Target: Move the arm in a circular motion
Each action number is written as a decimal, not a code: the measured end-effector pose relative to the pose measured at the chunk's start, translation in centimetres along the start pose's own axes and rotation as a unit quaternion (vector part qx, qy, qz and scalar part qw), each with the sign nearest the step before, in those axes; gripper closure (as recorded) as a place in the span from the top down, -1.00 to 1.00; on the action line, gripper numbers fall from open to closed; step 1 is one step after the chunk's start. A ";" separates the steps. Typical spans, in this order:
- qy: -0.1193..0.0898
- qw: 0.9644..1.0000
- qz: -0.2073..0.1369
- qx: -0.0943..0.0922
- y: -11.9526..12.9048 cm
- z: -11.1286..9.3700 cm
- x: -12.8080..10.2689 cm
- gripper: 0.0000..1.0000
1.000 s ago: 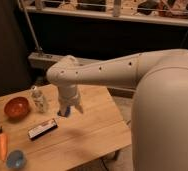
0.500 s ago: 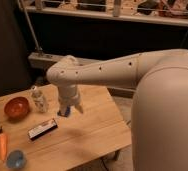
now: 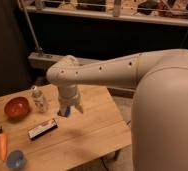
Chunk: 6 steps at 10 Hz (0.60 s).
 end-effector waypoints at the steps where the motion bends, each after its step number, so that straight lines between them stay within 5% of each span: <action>1: 0.000 1.000 0.000 0.000 0.0 0.0 0.0 0.30; 6: -0.004 1.000 -0.012 -0.010 0.3 -0.1 0.4 0.30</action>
